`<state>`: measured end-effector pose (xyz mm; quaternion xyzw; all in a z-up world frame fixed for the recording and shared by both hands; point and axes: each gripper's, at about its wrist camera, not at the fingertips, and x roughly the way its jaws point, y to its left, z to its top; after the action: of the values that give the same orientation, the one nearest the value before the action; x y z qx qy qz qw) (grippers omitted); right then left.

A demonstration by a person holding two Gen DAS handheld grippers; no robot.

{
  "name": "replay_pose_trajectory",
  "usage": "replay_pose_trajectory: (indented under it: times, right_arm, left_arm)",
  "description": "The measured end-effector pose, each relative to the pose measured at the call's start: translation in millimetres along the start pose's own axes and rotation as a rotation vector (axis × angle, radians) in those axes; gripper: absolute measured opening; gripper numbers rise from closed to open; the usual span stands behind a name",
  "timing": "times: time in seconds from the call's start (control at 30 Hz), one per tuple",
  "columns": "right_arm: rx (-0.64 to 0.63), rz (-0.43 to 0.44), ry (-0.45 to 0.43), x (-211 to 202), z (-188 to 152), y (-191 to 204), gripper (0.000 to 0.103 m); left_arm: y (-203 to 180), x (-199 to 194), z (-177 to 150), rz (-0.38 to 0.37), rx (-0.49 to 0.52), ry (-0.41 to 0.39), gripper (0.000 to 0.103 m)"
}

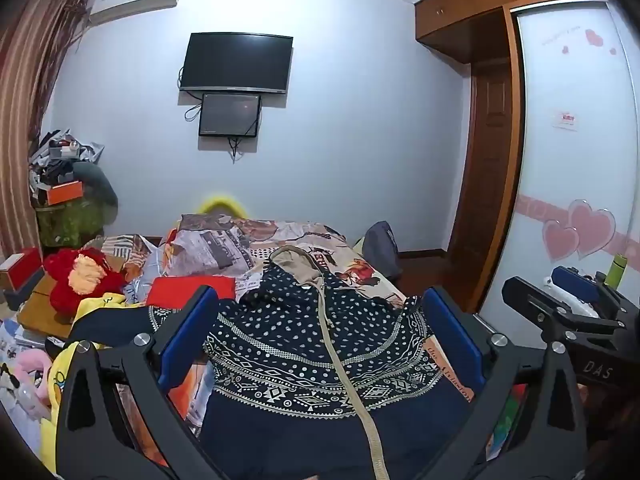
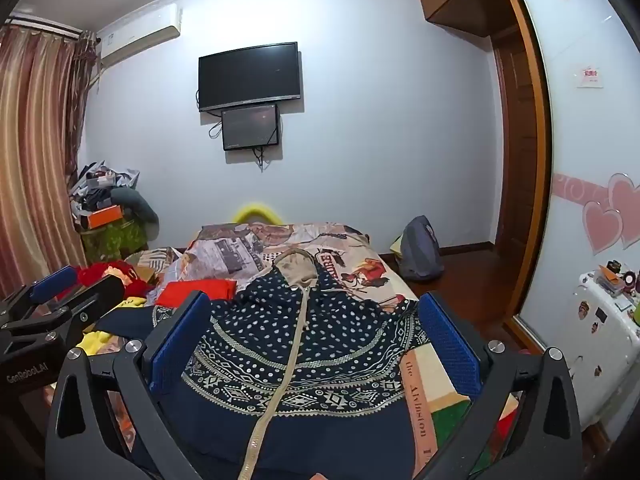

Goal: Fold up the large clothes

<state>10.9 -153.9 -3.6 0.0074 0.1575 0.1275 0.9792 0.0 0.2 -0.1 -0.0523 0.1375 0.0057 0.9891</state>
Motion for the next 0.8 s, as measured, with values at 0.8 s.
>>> replay_pose_trajectory:
  times: [0.8]
  right_arm:
    - [-0.007,0.003,0.020,11,-5,3,0.103]
  left_arm:
    - [10,8,-7,0.019,-0.017,0.026,0.103]
